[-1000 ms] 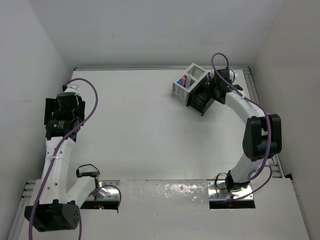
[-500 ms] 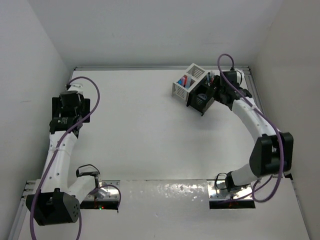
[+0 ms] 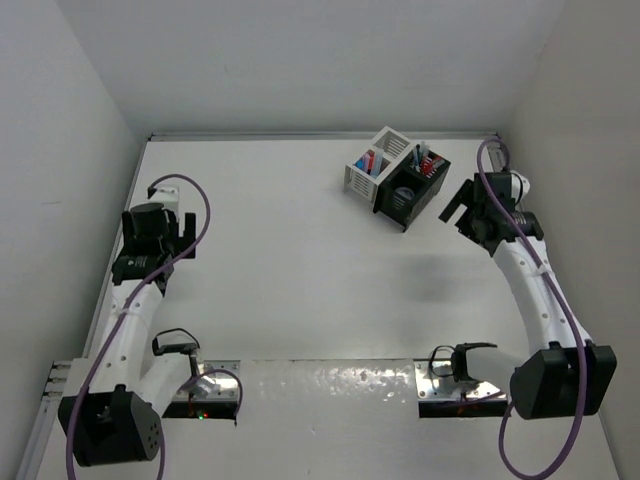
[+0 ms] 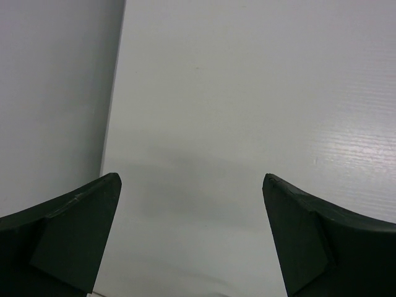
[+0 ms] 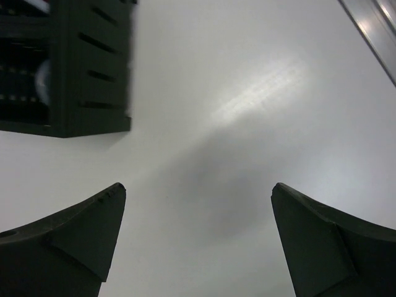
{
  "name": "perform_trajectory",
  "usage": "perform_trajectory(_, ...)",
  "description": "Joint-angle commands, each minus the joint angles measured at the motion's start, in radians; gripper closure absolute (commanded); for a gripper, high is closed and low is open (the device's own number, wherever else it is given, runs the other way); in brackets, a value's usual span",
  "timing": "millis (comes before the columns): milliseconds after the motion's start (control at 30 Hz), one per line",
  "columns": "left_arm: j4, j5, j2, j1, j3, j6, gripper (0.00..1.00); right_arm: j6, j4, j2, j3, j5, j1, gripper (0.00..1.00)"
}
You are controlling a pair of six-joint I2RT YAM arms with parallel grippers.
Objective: Sort the stationery into containers
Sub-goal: Reset both arms
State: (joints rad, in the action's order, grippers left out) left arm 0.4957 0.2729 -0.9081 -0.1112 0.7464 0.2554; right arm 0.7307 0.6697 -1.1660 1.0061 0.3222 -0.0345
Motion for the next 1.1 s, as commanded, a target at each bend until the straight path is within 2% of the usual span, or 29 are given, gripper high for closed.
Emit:
perform_trajectory(0,-0.075,-0.026,0.083,0.002,-0.048,-0.012,0.03,0.038,0.165,0.058,-0.012,0.038,0.019,0.01)
perform_trajectory(167,-0.091,-0.061,0.123,0.013,-0.105,0.013,0.0,0.087,0.18,0.164,-0.13,0.038,0.019,0.01)
perform_trajectory(533,-0.103,-0.083,0.159,0.05,-0.128,0.039,0.0,0.116,0.241,0.301,-0.182,0.038,0.022,0.01)
perform_trajectory(833,-0.132,-0.09,0.152,0.091,-0.137,0.036,0.0,0.139,0.217,0.43,-0.256,0.005,0.019,0.01)
perform_trajectory(1067,-0.112,-0.095,0.161,0.136,-0.117,0.007,0.0,0.084,0.159,0.529,-0.304,-0.023,0.021,0.01)
